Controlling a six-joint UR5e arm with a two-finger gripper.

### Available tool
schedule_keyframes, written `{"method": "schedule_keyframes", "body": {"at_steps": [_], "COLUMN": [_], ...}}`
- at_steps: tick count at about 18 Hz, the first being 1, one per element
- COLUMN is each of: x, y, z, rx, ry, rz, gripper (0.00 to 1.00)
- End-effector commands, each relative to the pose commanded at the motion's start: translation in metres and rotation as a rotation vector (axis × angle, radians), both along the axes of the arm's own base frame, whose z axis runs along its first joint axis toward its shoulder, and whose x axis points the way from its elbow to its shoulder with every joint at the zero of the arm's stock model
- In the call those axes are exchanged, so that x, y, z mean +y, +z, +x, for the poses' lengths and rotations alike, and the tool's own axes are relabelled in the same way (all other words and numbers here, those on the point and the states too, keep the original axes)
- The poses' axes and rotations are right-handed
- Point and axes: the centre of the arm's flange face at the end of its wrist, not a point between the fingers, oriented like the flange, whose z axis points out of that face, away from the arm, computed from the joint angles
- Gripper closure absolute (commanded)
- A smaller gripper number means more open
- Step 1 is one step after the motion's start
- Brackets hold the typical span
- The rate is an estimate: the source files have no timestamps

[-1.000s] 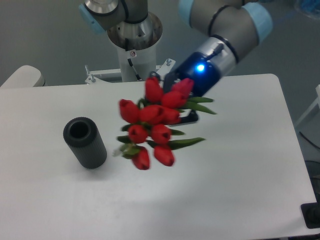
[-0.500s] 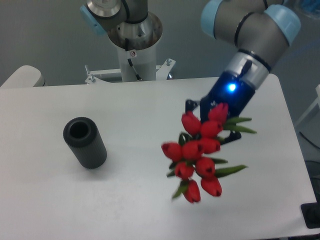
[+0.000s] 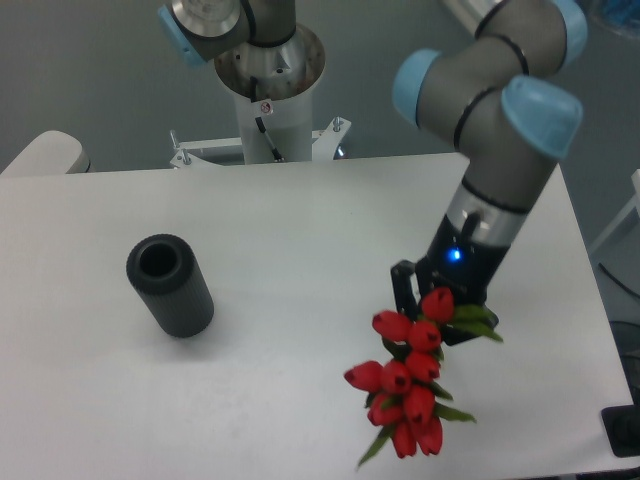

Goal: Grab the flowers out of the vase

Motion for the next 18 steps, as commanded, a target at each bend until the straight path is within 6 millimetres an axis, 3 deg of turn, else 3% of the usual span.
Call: {"method": "schedule_keyframes", "body": {"at_steps": [3, 7, 13, 18], "x": [0.016, 0.023, 0.028, 0.038], "y": [-0.024, -0.065, -0.082, -0.089], "z": [0.003, -0.002, -0.018, -0.013], "rx": [-0.016, -0.01, 0.042, 0.086], "ry": [-0.021, -0.029, -0.095, -0.191], "rz": [-0.112, -0.23, -0.286, -0.332], "gripper": [0.91, 0.91, 0.94, 0.94]}}
